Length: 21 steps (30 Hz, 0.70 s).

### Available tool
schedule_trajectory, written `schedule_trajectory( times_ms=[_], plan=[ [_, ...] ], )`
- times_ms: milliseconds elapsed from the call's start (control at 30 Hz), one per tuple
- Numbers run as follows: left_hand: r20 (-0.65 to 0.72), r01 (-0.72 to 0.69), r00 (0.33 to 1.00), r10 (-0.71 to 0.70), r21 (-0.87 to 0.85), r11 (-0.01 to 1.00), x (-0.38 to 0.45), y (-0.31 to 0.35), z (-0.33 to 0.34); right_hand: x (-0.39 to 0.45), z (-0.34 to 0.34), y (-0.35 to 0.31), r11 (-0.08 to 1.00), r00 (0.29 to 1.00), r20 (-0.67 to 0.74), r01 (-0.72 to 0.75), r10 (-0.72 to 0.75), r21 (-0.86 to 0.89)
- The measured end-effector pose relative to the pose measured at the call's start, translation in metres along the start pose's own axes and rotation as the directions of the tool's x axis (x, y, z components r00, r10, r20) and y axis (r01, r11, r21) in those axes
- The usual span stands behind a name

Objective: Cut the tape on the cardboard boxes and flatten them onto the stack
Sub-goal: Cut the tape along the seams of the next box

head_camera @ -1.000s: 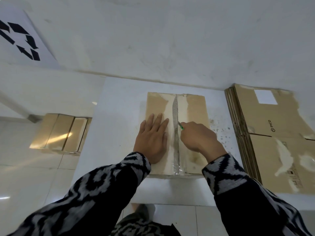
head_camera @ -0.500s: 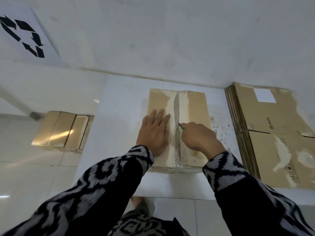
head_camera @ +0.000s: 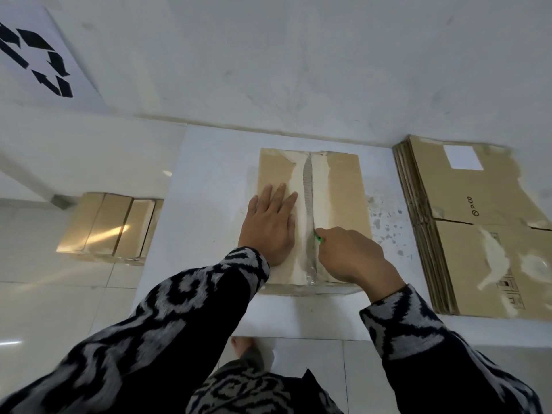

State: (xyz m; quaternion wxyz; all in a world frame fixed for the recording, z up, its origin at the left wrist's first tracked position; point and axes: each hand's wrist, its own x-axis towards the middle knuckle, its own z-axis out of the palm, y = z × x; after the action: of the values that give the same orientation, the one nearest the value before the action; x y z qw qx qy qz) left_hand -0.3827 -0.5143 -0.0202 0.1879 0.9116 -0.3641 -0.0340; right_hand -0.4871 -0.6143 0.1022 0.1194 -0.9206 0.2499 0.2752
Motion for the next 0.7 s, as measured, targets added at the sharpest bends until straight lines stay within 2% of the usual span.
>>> schedule_trajectory(
  times_ms=[467,700],
  plan=[
    [0.018,-0.003,1.0,0.003,0.006,1.0,-0.001,0.0,-0.003,-0.022,0.015,0.01,0.999,1.0,0.001,-0.001,0.001,0.048],
    [0.079,0.019,0.997,-0.021,0.032,0.999,0.0,0.002,-0.005,-0.029,0.018,0.004,0.998,1.0,0.013,-0.018,0.017,0.065]
  ],
)
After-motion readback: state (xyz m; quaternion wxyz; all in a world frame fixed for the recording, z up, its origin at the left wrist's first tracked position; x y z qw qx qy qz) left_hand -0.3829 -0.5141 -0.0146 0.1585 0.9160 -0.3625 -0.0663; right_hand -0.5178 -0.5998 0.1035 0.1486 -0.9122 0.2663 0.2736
